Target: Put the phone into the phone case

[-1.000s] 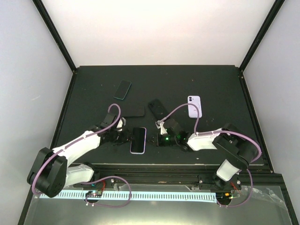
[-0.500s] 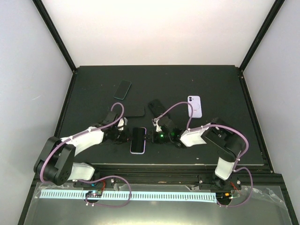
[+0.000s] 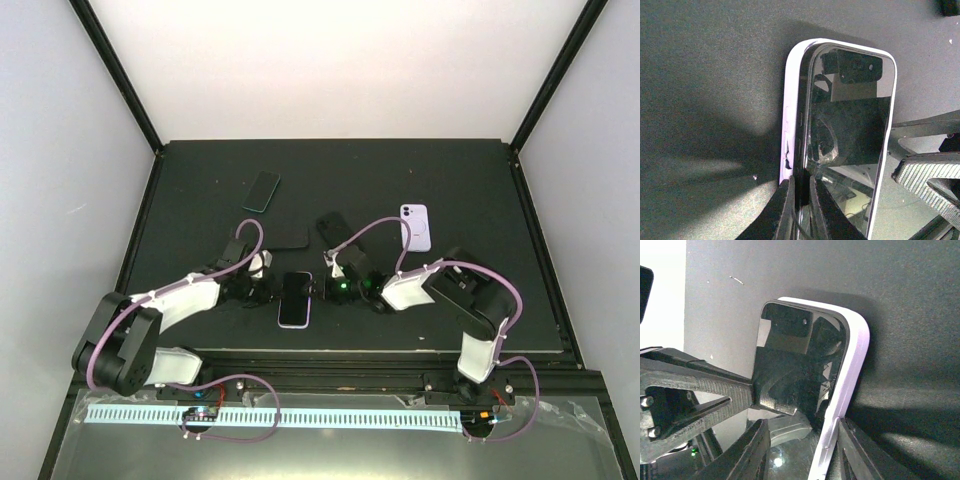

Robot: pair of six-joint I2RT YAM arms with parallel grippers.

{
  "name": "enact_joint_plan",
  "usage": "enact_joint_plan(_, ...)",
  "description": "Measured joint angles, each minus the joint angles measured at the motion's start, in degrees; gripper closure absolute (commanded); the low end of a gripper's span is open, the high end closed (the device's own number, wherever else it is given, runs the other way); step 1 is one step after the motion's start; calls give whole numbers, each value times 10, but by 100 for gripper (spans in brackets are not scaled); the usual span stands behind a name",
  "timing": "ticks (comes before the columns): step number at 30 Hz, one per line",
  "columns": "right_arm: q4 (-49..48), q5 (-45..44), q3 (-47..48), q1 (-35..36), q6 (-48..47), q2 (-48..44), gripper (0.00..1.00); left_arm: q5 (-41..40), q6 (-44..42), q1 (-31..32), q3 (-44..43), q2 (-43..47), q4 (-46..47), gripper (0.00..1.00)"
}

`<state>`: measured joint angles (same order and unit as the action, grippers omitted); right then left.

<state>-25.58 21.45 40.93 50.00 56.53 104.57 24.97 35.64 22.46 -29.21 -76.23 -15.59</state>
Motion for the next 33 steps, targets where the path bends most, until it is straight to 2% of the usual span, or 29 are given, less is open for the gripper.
enact_joint_plan(17, -118, 42, -41, -15, 76, 12, 61, 9, 17, -4, 26, 13, 38, 89)
enact_joint_plan(25, -32, 6, -44, -12, 33, -39, 54, 42, 52, 0, 45, 3, 94, 90)
enact_joint_plan(33, 28, -13, -36, -11, 5, -44, 48, 61, 85, 17, 63, 0, 135, 90)
